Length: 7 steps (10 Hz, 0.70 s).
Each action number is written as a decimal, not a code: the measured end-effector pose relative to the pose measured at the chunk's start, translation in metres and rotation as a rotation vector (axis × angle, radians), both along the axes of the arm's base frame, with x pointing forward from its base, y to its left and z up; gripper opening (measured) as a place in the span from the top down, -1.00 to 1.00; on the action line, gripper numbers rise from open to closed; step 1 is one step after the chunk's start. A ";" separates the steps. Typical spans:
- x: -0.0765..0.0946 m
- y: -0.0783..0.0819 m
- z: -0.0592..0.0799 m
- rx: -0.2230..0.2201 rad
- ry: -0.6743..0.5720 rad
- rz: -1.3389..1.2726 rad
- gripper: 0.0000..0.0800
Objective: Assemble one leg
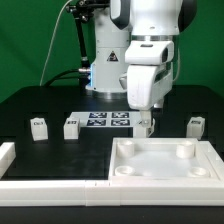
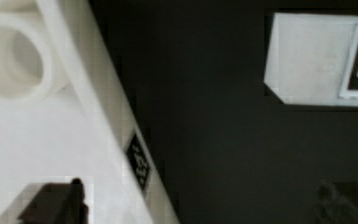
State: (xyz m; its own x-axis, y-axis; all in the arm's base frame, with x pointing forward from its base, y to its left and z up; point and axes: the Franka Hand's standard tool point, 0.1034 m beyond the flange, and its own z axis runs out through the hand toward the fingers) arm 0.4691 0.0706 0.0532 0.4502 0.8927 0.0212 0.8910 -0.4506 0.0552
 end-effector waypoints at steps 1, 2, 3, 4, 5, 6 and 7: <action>-0.001 0.000 0.000 0.008 0.000 -0.094 -0.62; -0.006 -0.001 -0.002 0.033 -0.002 -0.253 -0.62; -0.012 0.003 -0.003 0.057 -0.009 -0.418 -0.62; -0.018 0.009 -0.006 0.071 0.003 -0.567 -0.62; -0.020 0.017 -0.006 0.083 0.010 -0.683 -0.62; -0.022 0.024 -0.007 0.097 0.020 -0.823 -0.62; -0.024 0.032 -0.008 0.108 0.029 -0.943 -0.62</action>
Offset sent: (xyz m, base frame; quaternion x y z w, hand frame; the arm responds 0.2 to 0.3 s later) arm -0.0274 0.0125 -0.0053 0.0125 -0.0095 0.3937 0.9191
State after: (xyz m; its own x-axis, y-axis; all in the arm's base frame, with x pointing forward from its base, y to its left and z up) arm 0.4448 0.1024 0.0453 0.9861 0.1547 0.0599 0.1575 -0.9865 -0.0454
